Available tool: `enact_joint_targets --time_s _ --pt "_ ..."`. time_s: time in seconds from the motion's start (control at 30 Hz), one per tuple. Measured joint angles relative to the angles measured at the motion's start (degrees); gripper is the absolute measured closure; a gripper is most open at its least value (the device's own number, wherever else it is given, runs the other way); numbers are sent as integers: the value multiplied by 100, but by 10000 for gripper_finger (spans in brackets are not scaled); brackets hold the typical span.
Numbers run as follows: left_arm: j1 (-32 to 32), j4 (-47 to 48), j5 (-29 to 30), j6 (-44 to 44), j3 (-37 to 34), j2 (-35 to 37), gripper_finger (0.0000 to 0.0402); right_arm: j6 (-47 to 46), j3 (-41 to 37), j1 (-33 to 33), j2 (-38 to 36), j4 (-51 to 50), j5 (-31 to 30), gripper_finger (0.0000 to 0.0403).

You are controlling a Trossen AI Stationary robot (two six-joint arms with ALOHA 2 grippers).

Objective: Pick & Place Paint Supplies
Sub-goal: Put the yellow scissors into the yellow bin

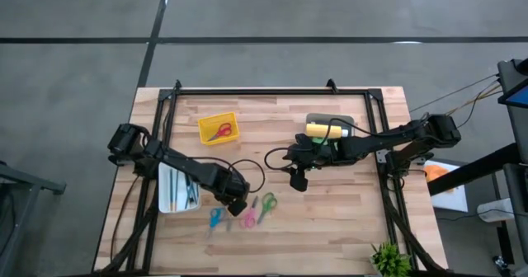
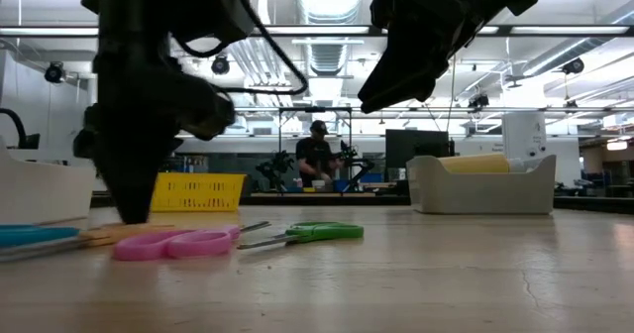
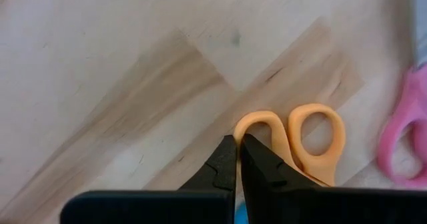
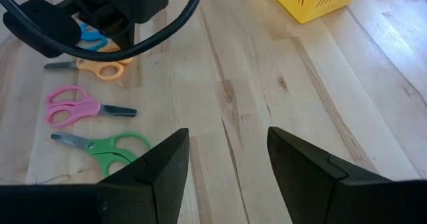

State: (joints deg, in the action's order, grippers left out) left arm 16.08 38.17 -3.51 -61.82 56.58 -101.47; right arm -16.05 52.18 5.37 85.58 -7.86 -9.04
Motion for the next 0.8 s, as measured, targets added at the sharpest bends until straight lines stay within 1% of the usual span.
enact_joint_targets --time_s 0.1,0.33,0.47,0.63,0.7,0.8 --pt "-44 55 87 9 123 -4 394 0 0 0 0 -2 0 202" --pt "-142 605 179 192 469 -2 394 0 0 0 0 0 -2 202" --pt "-270 979 461 248 696 51 394 0 0 0 0 0 -1 202" --pt "-491 1442 1063 624 843 330 394 0 0 -2 0 0 -2 202" --pt "-608 1634 1154 689 841 487 394 0 0 0 0 0 -2 202" --pt "-823 1824 1152 1107 813 722 394 0 0 -2 0 0 -2 202"
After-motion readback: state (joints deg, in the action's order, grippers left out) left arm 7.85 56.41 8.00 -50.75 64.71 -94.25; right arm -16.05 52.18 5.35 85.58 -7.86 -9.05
